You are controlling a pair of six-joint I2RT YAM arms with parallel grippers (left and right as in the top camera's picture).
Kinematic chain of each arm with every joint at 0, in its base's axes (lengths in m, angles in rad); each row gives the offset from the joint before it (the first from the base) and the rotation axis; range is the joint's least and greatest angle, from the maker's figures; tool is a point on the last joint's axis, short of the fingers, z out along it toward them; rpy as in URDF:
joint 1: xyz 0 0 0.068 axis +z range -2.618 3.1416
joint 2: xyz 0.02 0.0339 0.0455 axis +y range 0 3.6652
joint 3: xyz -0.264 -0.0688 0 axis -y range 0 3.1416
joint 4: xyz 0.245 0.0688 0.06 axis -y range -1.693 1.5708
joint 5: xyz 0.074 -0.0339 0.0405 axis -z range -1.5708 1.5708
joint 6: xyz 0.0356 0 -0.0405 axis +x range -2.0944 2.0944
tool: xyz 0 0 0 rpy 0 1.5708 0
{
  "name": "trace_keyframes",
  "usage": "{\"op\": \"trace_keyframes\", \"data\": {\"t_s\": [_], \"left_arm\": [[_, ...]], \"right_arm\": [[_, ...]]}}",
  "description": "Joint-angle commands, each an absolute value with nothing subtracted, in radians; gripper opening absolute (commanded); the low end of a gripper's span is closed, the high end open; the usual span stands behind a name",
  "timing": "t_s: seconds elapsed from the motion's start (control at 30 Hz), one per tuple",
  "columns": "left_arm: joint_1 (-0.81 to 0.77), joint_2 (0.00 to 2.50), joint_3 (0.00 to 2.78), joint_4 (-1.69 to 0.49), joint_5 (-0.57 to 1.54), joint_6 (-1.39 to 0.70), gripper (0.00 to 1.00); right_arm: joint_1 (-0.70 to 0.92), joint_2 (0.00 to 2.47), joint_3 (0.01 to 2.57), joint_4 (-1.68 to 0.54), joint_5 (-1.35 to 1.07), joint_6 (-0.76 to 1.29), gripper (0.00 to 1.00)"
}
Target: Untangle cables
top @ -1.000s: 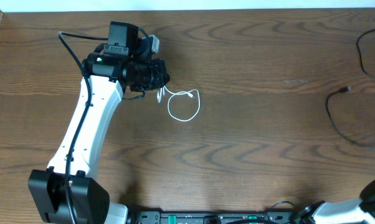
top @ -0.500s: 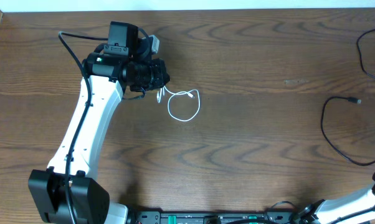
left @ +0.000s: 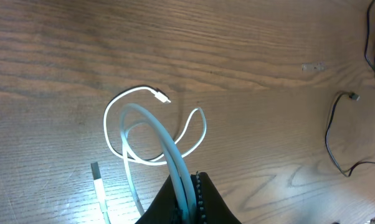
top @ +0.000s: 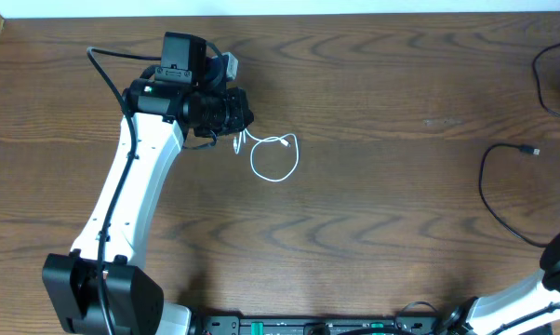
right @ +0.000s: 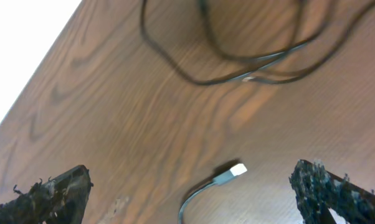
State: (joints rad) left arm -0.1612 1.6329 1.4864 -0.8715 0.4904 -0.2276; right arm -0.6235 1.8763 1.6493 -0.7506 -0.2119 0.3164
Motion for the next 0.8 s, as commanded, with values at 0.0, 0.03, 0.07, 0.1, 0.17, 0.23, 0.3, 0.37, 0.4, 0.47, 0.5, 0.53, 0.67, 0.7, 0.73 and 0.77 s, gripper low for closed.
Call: {"op": "trace_keyframes", "data": {"t_s": [0.0,0.03,0.07,0.1,0.17,0.23,0.3,0.37,0.4,0.47,0.5,0.53,0.67,0.7,0.73,0.77], "left_arm": [[-0.163,1.642,1.492,-0.875,0.478,-0.211,0.08],[-0.163,1.642,1.492,-0.875,0.478,-0.211,0.08],[-0.163,1.642,1.492,-0.875,0.478,-0.211,0.08],[-0.163,1.642,1.492,-0.875,0.478,-0.211,0.08],[-0.163,1.642,1.492,-0.875,0.478,-0.211,0.08],[-0.163,1.642,1.492,-0.875,0.477,-0.211,0.08],[-0.163,1.642,1.492,-0.874,0.477,-0.211,0.08],[-0.163,1.642,1.492,-0.874,0.477,-0.211,0.08],[-0.163,1.642,1.492,-0.874,0.478,-0.211,0.08],[-0.163,1.642,1.492,-0.874,0.477,-0.211,0.08],[-0.163,1.642,1.492,-0.874,0.477,-0.211,0.08],[-0.163,1.642,1.492,-0.874,0.477,-0.211,0.07],[-0.163,1.642,1.492,-0.875,0.477,-0.211,0.08],[-0.163,1.642,1.492,-0.875,0.477,-0.211,0.08],[-0.163,1.642,1.492,-0.875,0.477,-0.211,0.08],[-0.163,1.642,1.492,-0.875,0.477,-0.211,0.08]], "right_arm": [[-0.581,1.887,1.568,-0.725,-0.227,0.308,0.99],[-0.569,1.897,1.543,-0.710,-0.226,0.318,0.99],[-0.559,1.905,1.519,-0.696,-0.227,0.327,0.99],[-0.550,1.914,1.494,-0.680,-0.226,0.337,0.99],[-0.535,1.925,1.447,-0.648,-0.226,0.347,0.96],[-0.523,1.929,1.400,-0.613,-0.227,0.347,0.82],[-0.517,1.929,1.348,-0.574,-0.227,0.347,0.60],[-0.514,1.929,1.314,-0.549,-0.228,0.348,0.41],[-0.512,1.930,1.298,-0.537,-0.228,0.349,0.34],[-0.506,1.930,1.267,-0.513,-0.228,0.366,0.29],[-0.503,1.930,1.251,-0.499,-0.228,0.368,0.29],[-0.498,1.930,1.233,-0.480,-0.227,0.369,0.29],[-0.486,1.930,1.173,-0.417,-0.227,0.370,0.32],[-0.483,1.930,1.156,-0.399,-0.227,0.370,0.32],[-0.480,1.930,1.142,-0.381,-0.228,0.370,0.33],[-0.477,1.930,1.127,-0.360,-0.228,0.371,0.34]]}}
